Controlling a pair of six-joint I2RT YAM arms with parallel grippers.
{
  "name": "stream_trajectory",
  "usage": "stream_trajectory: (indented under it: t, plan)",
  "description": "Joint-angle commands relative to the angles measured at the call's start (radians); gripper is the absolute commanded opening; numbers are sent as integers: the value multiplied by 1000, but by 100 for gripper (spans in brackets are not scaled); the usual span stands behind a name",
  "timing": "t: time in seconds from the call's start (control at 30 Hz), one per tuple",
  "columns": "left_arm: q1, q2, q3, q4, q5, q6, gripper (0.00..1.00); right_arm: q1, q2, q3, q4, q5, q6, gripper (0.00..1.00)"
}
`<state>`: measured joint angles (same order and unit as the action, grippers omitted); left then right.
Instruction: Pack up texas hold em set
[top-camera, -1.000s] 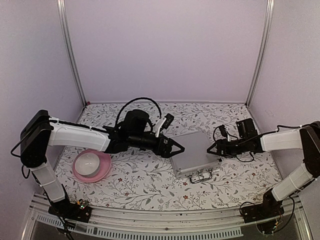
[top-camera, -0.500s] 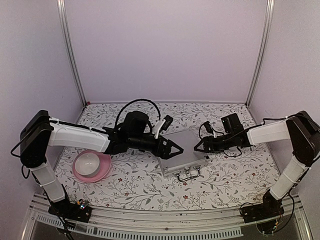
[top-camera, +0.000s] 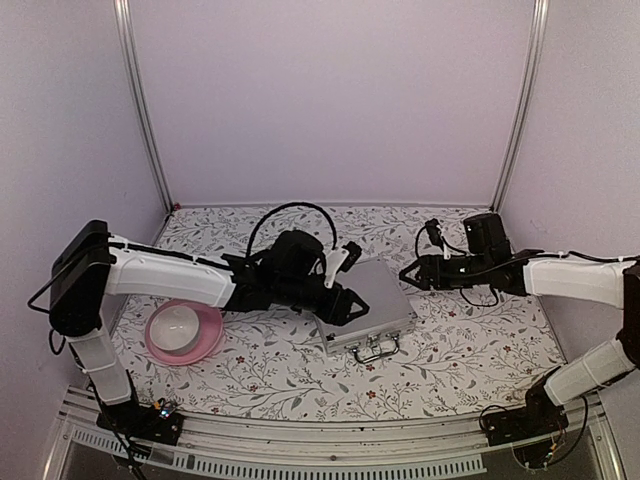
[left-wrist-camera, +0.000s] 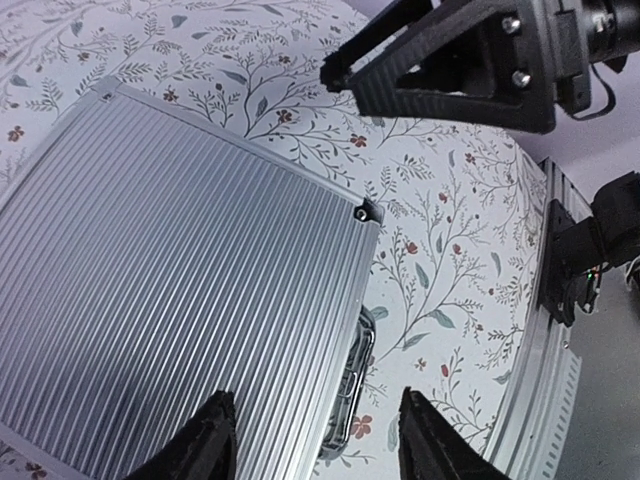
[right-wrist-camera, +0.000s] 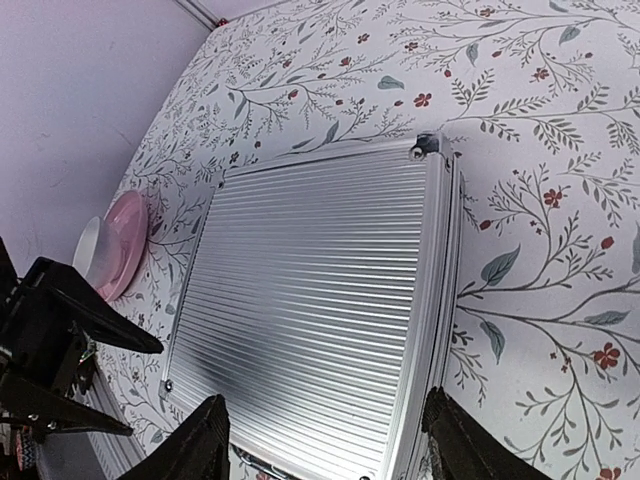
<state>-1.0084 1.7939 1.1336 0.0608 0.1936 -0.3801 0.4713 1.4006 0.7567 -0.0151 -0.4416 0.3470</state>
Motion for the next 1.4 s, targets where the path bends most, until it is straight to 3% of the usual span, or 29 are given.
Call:
stream_trajectory:
  t: [0.0, 0.17, 0.3, 0.67, 1.37]
  plan:
    - [-26, 25, 26, -69, -88, 26, 53, 7, -119, -75, -64, 28, 76, 65]
    - [-34, 35, 22, -95, -109, 17, 43, 37, -219, -155, -41, -56, 172, 60]
    - [-41, 49, -1, -103, -112, -5, 41, 114, -240, -217, 8, -69, 255, 59]
    - [-43, 68, -90, -122, -119, -35, 39, 312, -139, -296, 201, 37, 413, 62]
    - [-43, 49, -126, -141, -143, -42, 40, 358, 38, -289, 308, 86, 420, 63]
